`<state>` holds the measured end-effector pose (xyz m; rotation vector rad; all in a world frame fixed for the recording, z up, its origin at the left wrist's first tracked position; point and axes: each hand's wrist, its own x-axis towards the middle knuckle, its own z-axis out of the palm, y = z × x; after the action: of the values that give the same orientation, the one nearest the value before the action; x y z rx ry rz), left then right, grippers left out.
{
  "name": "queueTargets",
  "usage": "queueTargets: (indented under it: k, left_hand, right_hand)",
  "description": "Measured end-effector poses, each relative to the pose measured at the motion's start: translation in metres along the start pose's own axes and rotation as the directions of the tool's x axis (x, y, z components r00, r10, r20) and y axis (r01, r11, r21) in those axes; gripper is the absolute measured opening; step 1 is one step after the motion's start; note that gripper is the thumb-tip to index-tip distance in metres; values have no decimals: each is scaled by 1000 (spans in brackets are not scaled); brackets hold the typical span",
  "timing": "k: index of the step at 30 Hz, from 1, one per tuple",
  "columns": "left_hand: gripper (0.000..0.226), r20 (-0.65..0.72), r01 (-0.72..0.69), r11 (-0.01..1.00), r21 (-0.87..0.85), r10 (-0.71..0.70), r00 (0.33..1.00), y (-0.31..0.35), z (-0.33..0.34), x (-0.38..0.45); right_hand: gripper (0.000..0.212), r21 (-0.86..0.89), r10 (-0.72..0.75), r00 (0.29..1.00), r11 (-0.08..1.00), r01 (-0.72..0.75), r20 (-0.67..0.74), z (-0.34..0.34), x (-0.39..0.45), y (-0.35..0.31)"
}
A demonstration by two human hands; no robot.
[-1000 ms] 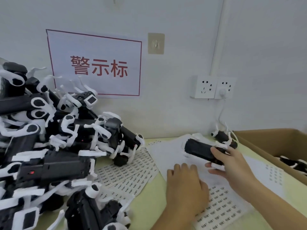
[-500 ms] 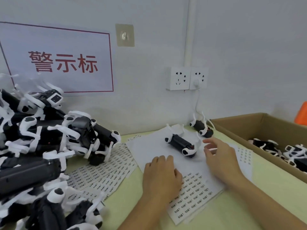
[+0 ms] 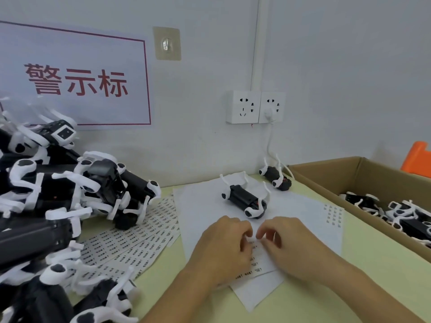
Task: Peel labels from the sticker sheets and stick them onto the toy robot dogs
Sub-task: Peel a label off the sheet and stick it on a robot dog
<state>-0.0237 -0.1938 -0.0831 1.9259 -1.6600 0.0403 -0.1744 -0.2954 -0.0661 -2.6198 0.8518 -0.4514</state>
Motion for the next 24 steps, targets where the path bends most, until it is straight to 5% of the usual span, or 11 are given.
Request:
queueTargets:
  k: [6,24]
  left_hand:
    - [18,16,-36,999,-25,36,999,-4,4,0]
    - [37,197,-39,985,-166,72,978,-10,-1,-2]
  right_hand:
    - [19,84,-131,984,989,121,123,-10,-7,3]
    - [18,110,-163,985,982,156,62,-2,-3,4]
